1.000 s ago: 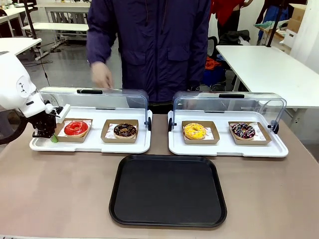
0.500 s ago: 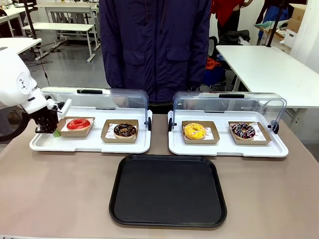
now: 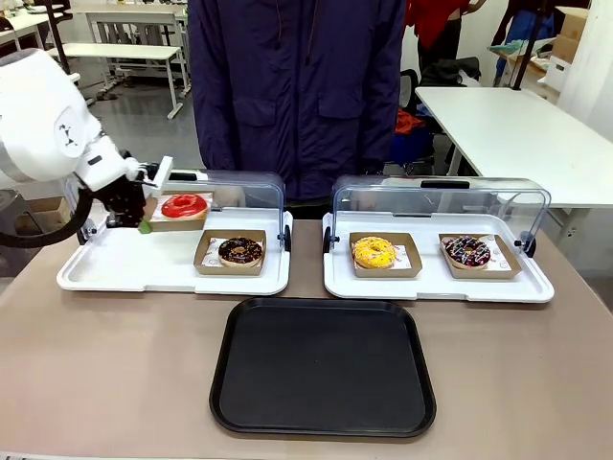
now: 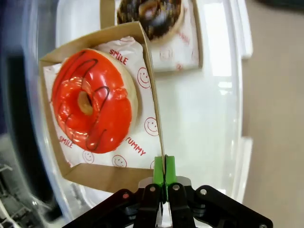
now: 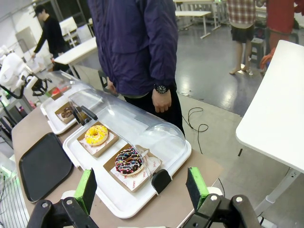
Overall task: Move the first donut from the left to the tray.
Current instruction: Pick up the Paper togo box containing the Donut indicated by the person and place it on the Handle tray.
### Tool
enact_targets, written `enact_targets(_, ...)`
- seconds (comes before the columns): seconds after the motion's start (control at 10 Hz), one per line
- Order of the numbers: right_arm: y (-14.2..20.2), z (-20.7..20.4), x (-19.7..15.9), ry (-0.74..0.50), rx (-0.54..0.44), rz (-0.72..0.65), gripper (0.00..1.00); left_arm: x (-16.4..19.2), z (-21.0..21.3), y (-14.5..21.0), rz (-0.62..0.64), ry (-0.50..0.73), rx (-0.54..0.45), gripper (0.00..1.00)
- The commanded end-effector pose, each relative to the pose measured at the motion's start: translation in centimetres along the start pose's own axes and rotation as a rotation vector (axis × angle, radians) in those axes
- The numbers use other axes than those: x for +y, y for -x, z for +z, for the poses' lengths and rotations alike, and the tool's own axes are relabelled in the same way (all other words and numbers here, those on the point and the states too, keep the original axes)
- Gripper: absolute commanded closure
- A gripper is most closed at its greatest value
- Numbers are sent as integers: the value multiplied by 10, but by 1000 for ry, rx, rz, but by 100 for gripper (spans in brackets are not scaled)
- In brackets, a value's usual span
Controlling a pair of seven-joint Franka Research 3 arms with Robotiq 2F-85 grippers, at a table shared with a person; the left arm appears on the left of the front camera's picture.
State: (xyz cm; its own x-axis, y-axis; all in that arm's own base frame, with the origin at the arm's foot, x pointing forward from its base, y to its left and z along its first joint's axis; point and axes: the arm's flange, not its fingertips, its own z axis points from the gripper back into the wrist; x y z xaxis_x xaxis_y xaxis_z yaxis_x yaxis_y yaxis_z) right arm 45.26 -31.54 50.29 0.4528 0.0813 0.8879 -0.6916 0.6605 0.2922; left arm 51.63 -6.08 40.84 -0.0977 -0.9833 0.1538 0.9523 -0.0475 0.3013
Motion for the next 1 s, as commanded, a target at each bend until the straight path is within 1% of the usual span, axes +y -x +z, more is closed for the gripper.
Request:
enact_targets(0.0, -2, 0, 1, 0, -2, 5, 0, -31, 16, -36, -1, -5, -12, 99)
enact_targets(0.1, -2, 0, 1, 0, -2, 5, 0, -48, 28, -60, -28, 2, -37, 99)
enact_targets(0.2, -2, 0, 1, 0, -2, 5, 0, -70, 40, -81, -38, 36, -46, 99)
enact_targets(0.4, -2, 0, 1, 0, -2, 5, 0, -106, 55, -111, -35, 78, -51, 99)
enact_targets(0.5, -2, 0, 1, 0, -2, 5, 0, -123, 63, -122, -65, 77, -63, 99)
enact_targets(0.6, -2, 0, 1, 0, -2, 5, 0, -137, 69, -129, -64, 68, -57, 99)
enact_targets(0.7, -2, 0, 1, 0, -2, 5, 0, -137, 68, -127, -70, 43, -13, 99)
enact_targets(0.8, -2, 0, 1, 0, -2, 5, 0, -126, 61, -131, -74, 85, -69, 99)
enact_targets(0.9, -2, 0, 1, 0, -2, 5, 0, -126, 61, -131, -74, 85, -69, 99)
